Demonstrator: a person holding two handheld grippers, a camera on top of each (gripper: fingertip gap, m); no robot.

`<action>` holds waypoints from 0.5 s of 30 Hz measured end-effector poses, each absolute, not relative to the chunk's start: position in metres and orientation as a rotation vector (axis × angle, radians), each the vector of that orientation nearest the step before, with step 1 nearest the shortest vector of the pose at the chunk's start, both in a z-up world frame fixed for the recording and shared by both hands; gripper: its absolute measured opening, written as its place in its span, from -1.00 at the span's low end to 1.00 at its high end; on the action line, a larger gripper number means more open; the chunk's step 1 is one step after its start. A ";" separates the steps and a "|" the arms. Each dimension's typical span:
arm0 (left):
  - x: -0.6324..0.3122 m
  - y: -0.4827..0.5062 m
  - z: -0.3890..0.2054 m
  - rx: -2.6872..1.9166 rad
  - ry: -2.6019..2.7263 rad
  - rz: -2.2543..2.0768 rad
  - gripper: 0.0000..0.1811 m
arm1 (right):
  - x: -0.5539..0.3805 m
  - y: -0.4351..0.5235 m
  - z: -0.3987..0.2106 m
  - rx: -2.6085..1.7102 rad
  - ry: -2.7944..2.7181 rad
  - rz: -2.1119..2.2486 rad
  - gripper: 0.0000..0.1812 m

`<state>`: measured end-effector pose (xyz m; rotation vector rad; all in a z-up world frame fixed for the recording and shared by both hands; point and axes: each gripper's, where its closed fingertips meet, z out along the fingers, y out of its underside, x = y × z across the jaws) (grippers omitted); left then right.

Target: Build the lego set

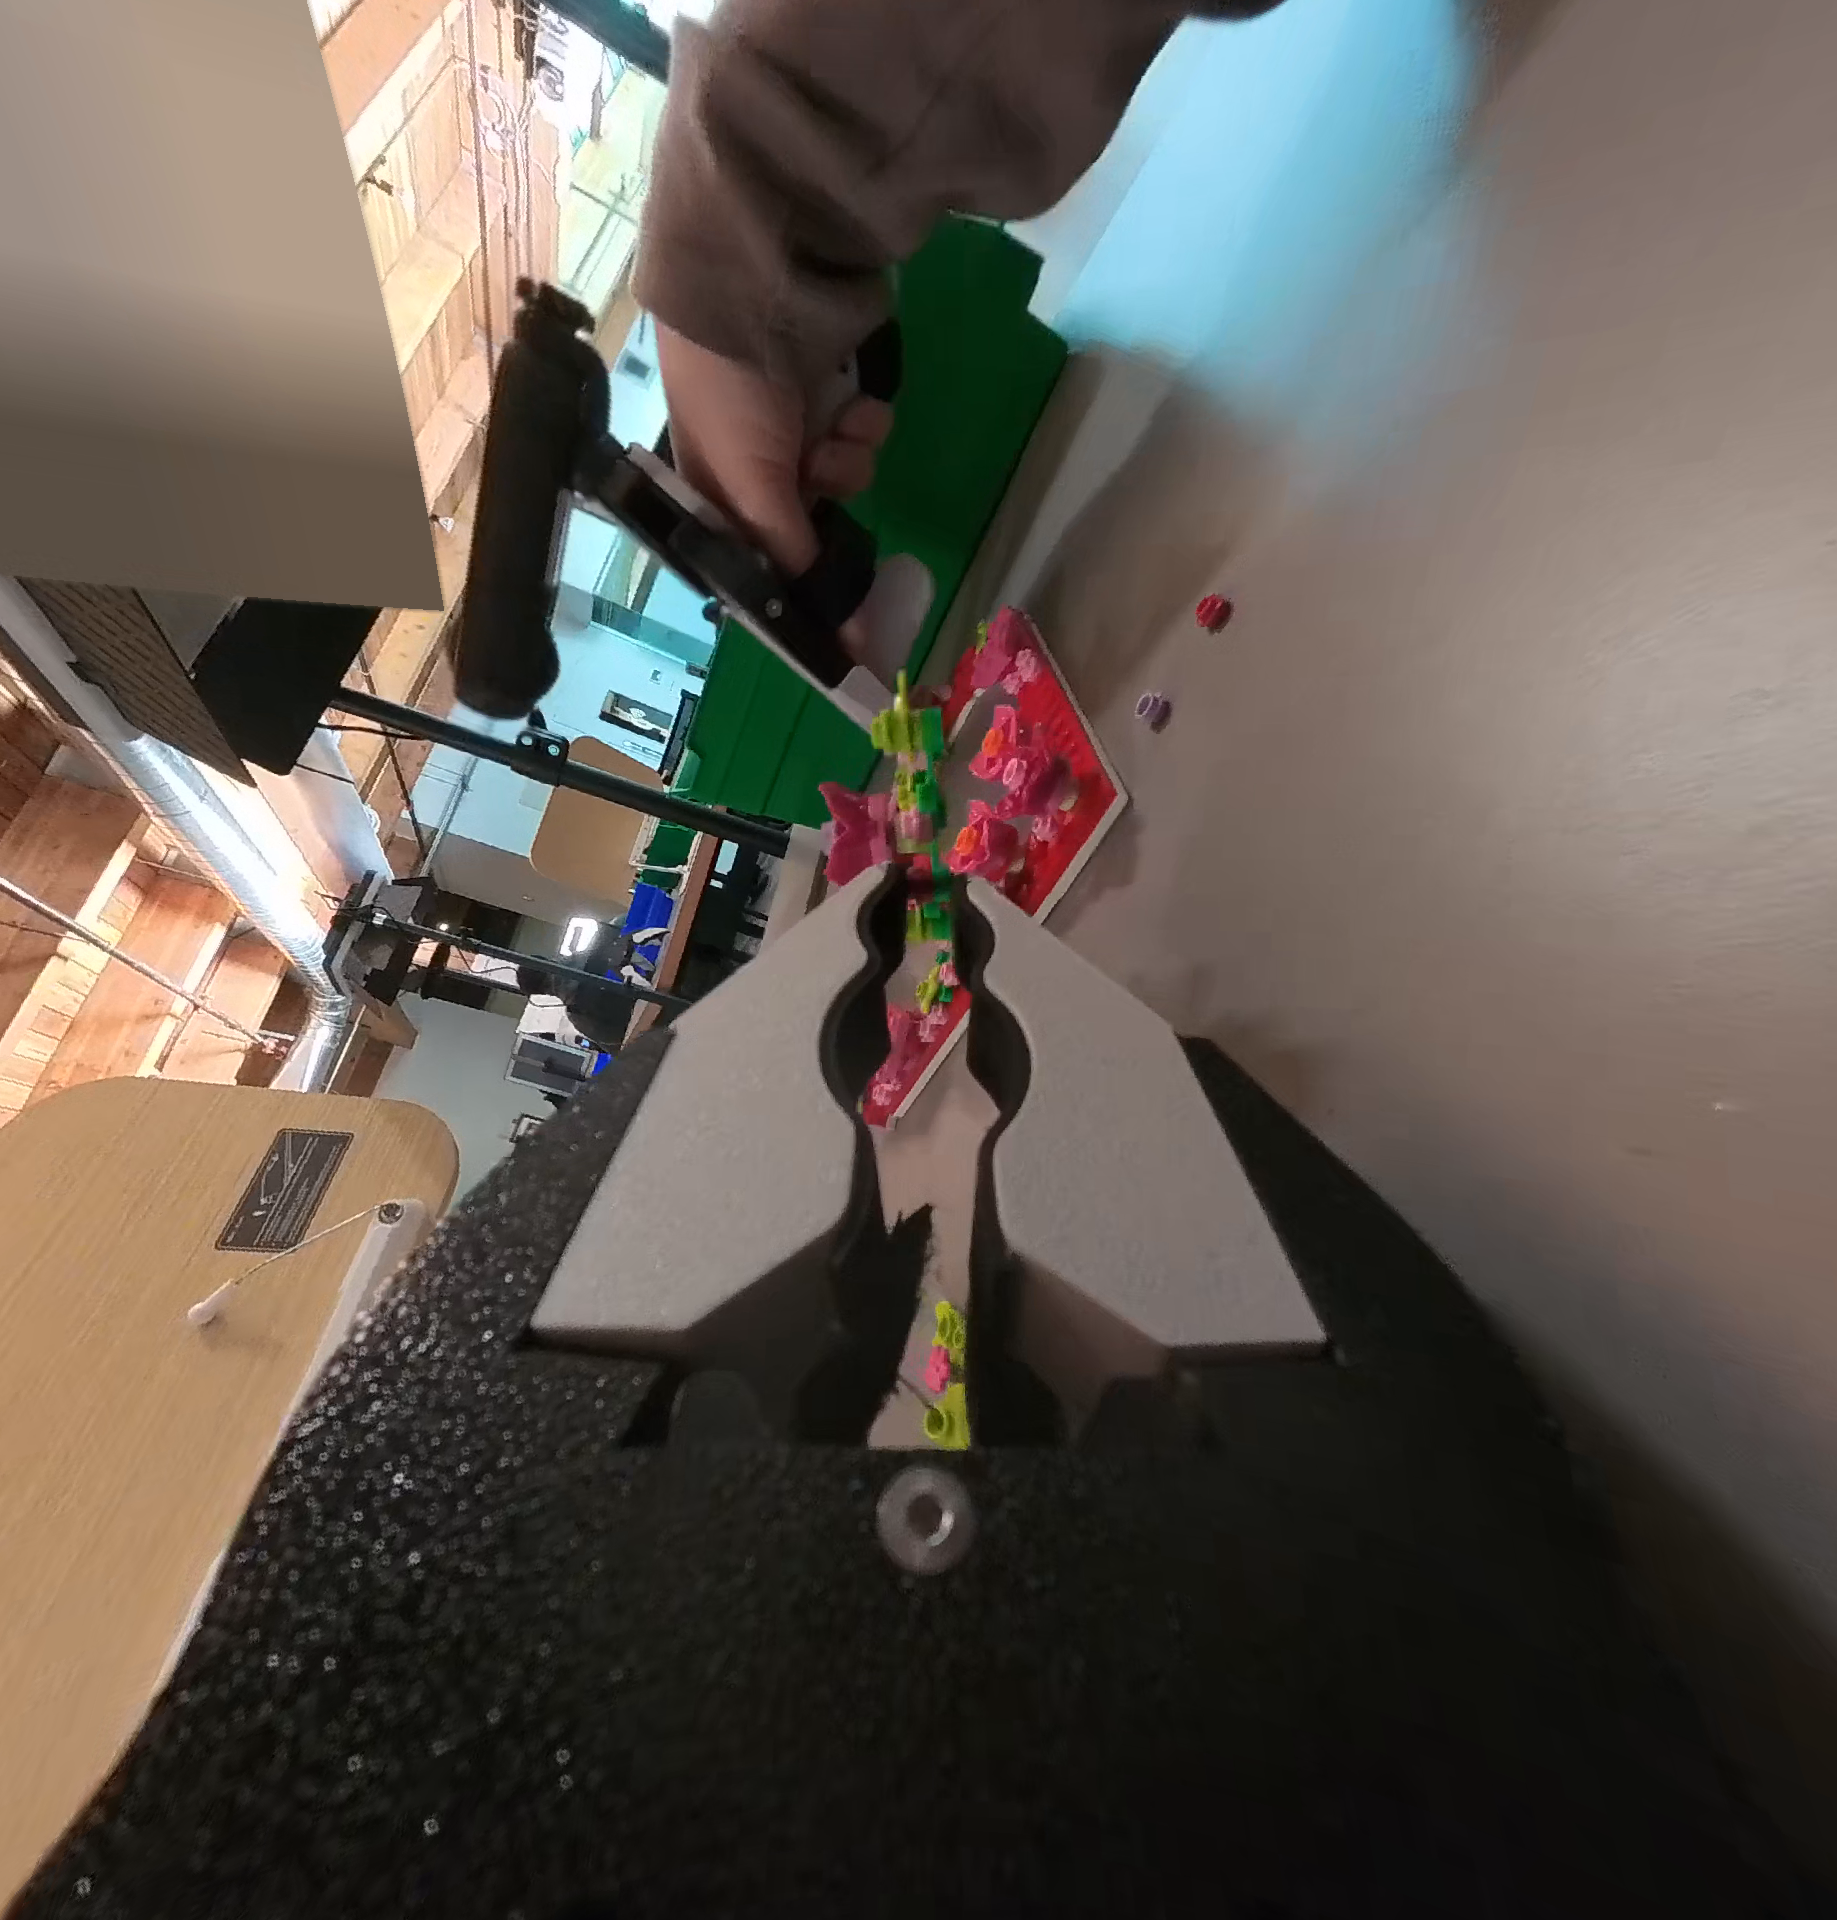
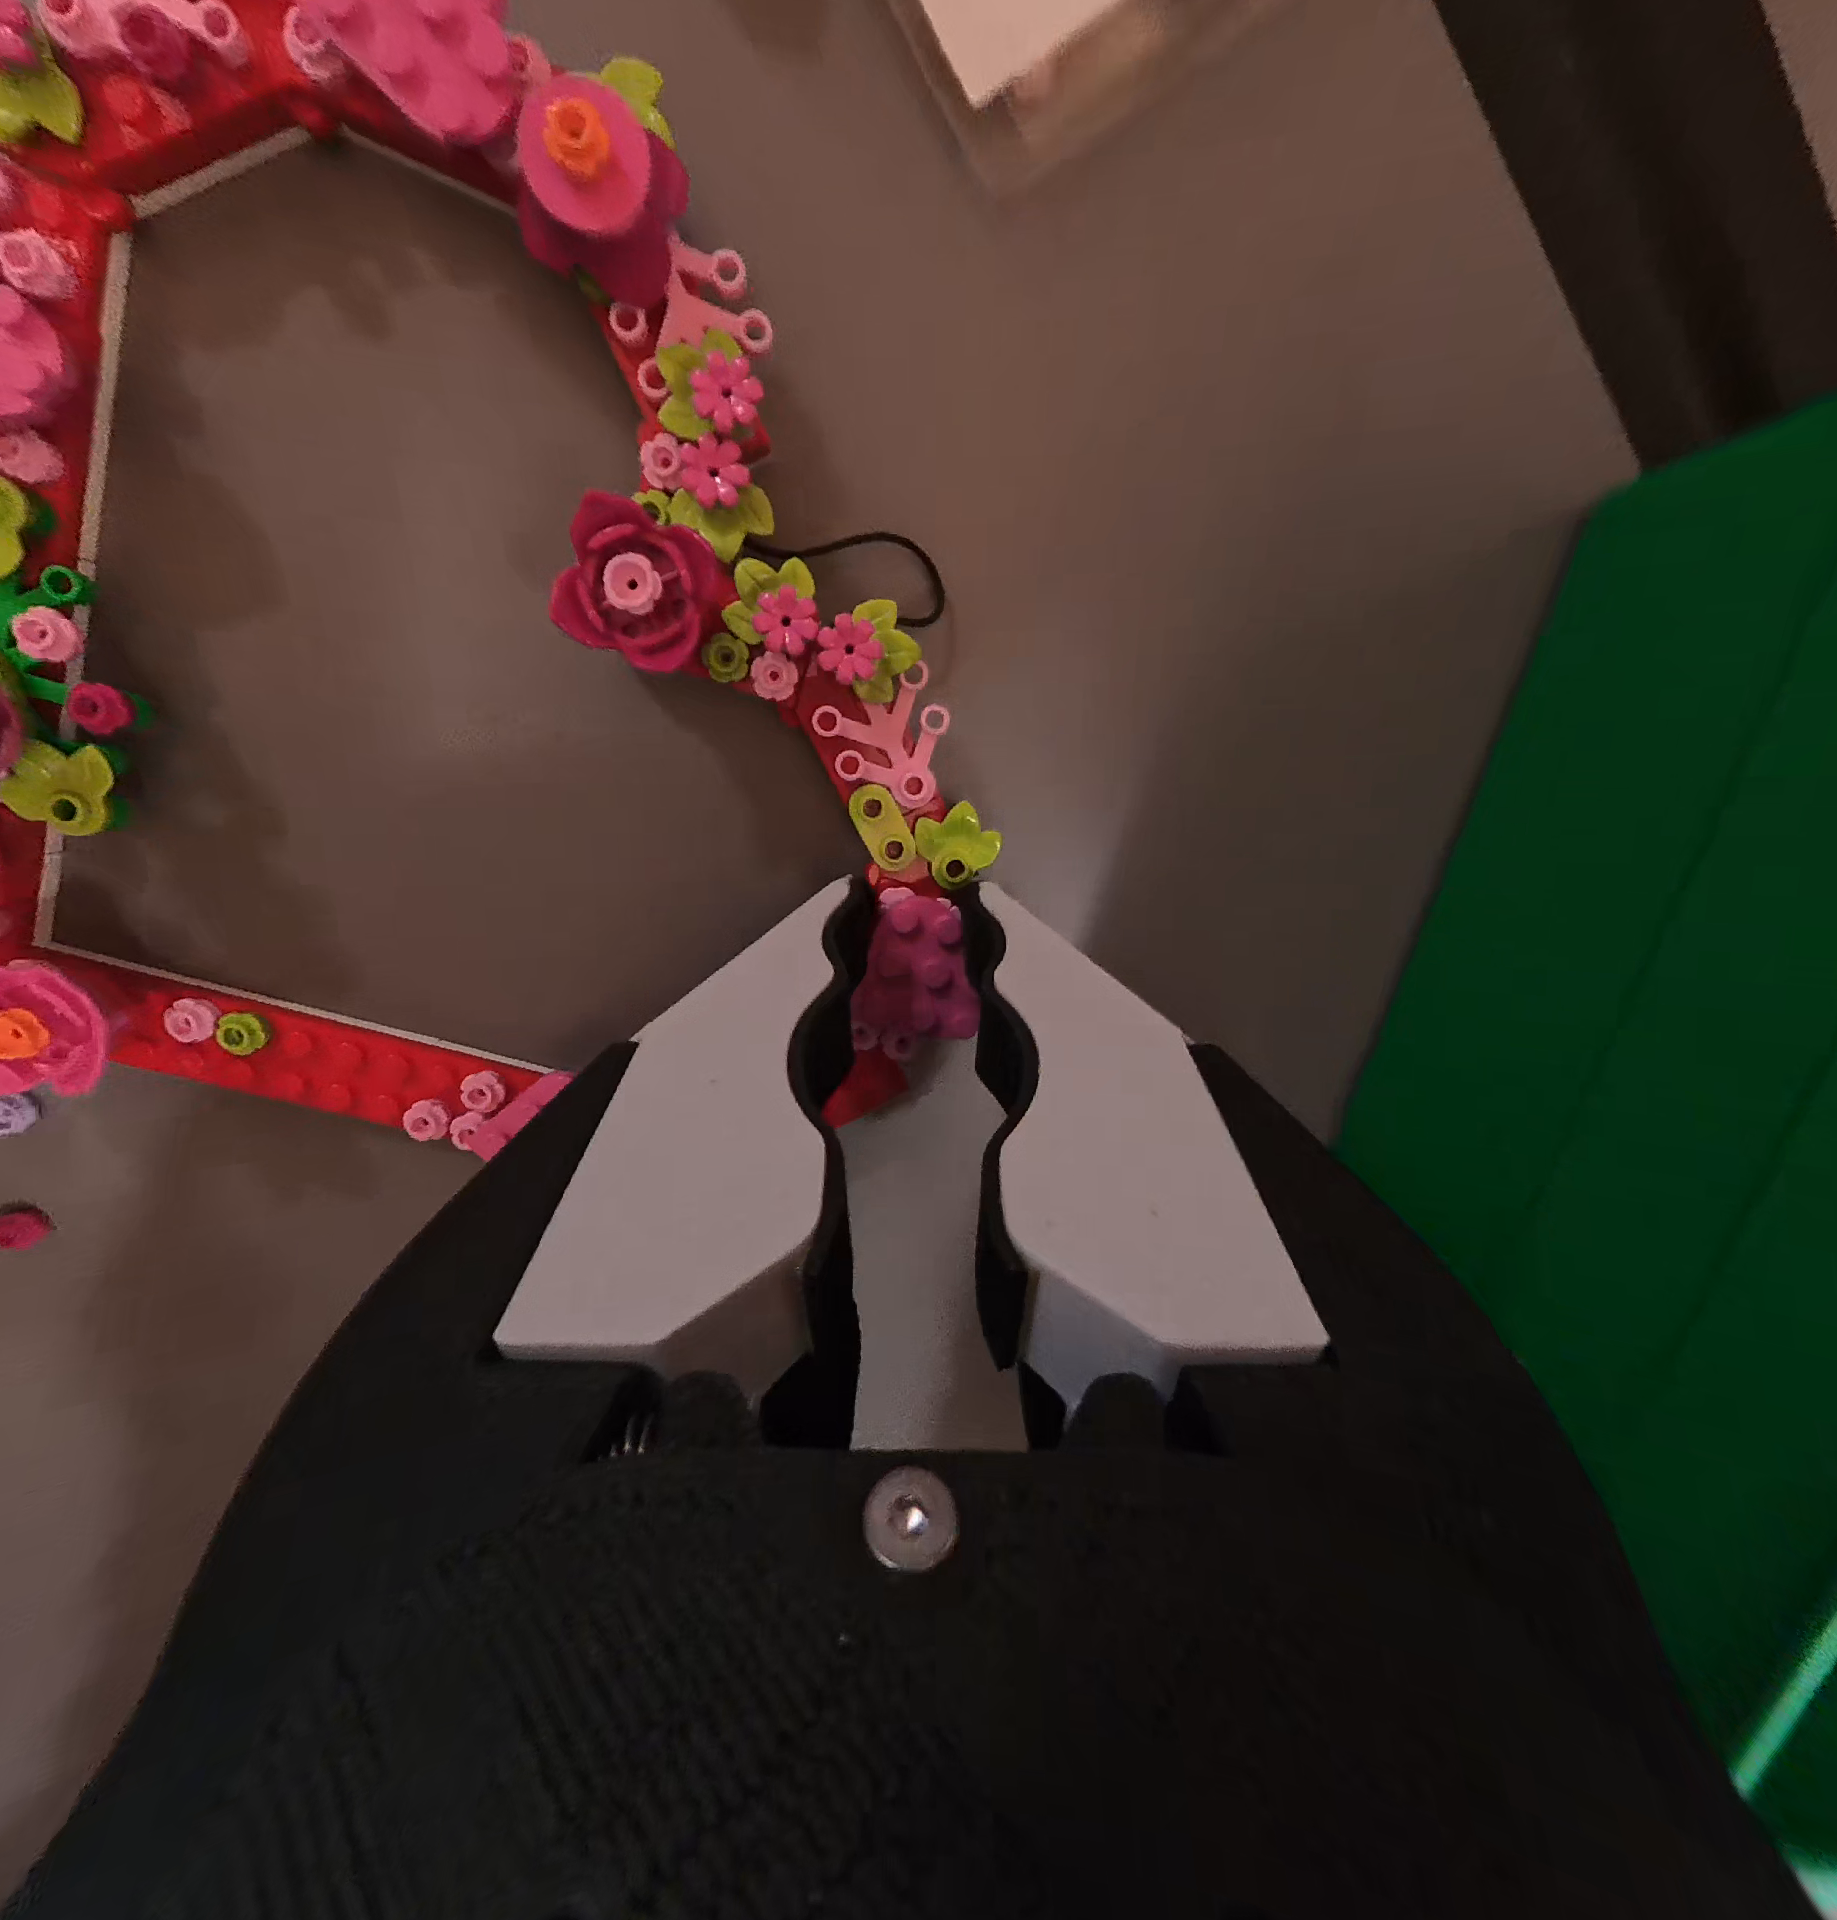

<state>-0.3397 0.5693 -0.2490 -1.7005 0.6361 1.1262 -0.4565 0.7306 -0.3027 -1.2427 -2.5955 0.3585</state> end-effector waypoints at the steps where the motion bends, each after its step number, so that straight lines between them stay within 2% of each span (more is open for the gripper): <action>1: -0.339 0.569 -0.248 -1.694 0.639 1.131 -0.93 | -0.452 0.733 -0.303 -1.290 -2.568 0.372 -0.83; 13: -0.310 0.572 -0.241 -1.540 0.853 1.286 -0.94 | -0.366 0.752 -0.303 -1.783 -2.186 0.440 -0.80; 15: -0.305 0.573 -0.240 -1.515 0.876 1.296 -0.94 | -0.352 0.758 -0.299 -1.782 -2.121 0.379 -0.62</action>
